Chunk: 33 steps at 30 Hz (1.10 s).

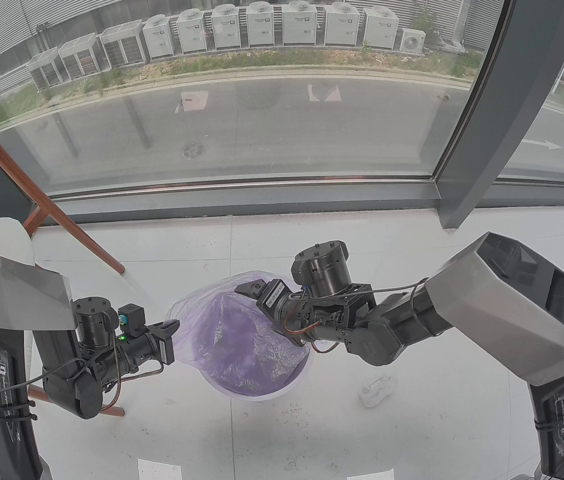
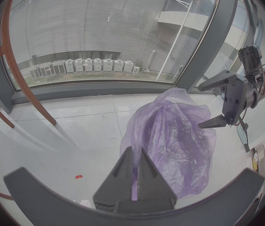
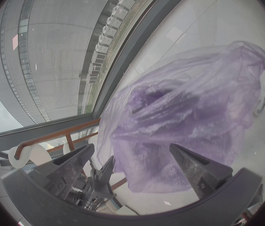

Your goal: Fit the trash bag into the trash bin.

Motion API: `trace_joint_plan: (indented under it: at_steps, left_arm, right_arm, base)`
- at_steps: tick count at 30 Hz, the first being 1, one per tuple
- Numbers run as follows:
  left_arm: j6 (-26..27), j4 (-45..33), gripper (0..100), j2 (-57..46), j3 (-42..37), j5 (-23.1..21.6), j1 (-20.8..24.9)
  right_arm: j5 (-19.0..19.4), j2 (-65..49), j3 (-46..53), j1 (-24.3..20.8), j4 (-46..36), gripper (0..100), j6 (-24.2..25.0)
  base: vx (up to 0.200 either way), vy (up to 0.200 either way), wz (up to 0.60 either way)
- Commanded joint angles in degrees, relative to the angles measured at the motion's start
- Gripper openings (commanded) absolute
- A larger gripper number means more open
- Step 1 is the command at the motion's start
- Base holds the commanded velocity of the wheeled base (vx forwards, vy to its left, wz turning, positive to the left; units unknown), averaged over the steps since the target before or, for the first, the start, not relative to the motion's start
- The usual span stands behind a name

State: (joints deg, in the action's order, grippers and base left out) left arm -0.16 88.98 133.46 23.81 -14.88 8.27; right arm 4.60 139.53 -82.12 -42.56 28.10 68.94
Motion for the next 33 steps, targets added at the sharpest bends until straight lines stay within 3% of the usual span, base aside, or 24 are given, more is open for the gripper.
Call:
trace_joint_plan:
  at_steps: [1,9,21,22,33]
  left_arm:
    - [-0.02,1.02,0,0.22,0.19,0.21,0.08]
    - [-0.02,1.02,0,0.31,0.1,0.29,0.08]
    - [0.07,1.02,0,0.39,0.27,0.29,0.17]
    - [0.07,1.02,0,0.48,0.19,0.38,0.08]
    - [-0.02,1.02,0,0.48,1.15,1.44,-0.09]
  right_arm:
    - [-0.11,3.11,-1.47,0.11,0.2,100,0.06]
    - [-0.73,4.78,-6.3,2.04,-0.5,100,4.63]
    - [-1.87,6.1,-6.65,2.66,-0.77,100,4.89]
    - [-2.66,6.19,-6.57,2.66,-0.77,0,4.8]
    - [-2.75,5.22,-4.46,2.04,-0.85,0,4.45]
  base:
    - [0.0,0.0,0.0]
    - [0.0,0.0,0.0]
    - [0.0,0.0,0.0]
    - [0.0,0.0,0.0]
    - [0.0,0.0,0.0]
